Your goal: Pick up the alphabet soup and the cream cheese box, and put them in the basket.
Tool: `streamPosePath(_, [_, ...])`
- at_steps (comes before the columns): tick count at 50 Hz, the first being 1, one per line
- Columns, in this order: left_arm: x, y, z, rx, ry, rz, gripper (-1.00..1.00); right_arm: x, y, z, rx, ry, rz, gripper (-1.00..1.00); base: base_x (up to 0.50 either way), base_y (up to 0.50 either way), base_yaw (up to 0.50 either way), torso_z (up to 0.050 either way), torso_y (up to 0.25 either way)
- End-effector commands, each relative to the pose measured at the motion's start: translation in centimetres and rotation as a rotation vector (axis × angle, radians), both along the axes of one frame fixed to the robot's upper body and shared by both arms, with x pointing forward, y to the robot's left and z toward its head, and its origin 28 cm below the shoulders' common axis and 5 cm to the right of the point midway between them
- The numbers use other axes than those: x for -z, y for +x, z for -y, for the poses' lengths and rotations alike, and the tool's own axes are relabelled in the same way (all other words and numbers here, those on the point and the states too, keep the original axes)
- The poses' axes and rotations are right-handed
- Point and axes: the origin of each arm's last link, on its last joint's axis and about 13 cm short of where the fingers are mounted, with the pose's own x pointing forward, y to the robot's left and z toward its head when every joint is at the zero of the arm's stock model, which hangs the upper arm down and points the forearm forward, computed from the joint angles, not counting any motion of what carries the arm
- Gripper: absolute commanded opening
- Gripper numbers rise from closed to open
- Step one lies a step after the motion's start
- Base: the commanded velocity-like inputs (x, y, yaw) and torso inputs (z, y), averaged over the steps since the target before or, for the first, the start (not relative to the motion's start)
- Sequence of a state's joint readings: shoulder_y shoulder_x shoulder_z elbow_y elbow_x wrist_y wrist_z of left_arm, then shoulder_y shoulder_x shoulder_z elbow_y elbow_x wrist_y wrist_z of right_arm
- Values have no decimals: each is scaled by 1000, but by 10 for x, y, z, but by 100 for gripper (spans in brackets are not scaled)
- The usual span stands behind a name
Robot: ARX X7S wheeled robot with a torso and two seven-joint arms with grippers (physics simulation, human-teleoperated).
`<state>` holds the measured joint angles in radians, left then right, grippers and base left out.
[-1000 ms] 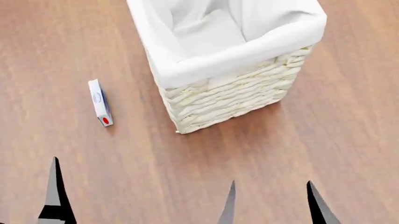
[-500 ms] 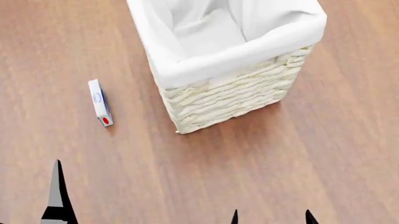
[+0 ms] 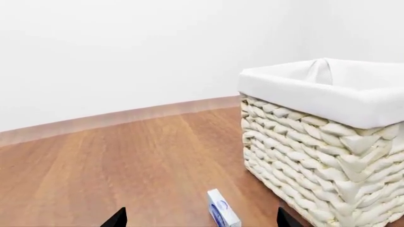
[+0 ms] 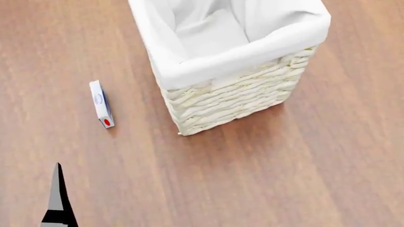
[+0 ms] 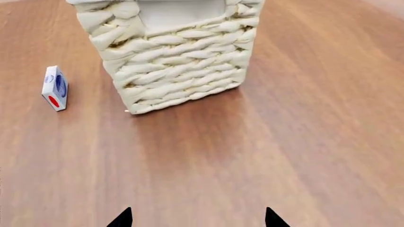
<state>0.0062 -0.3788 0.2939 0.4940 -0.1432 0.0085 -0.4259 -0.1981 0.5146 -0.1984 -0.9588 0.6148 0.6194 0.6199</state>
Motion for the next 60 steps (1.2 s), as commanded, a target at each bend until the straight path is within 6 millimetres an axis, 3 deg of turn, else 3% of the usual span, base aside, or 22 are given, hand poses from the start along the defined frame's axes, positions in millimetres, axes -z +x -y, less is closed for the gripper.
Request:
streamPosePath(1, [1, 0, 0, 1, -1, -3, 100, 5, -5, 2, -3, -4, -42, 100, 0, 0, 0, 0, 0])
streamPosePath(35, [2, -2, -1, -6, -5, 0, 100, 22, -16, 12, 11, -31, -153, 100, 0, 0, 0, 0, 0])
streamPosePath(60, [4, -2, -2, -21, -5, 2, 100, 32, -10, 13, 10, 3, -159, 100, 0, 0, 0, 0, 0])
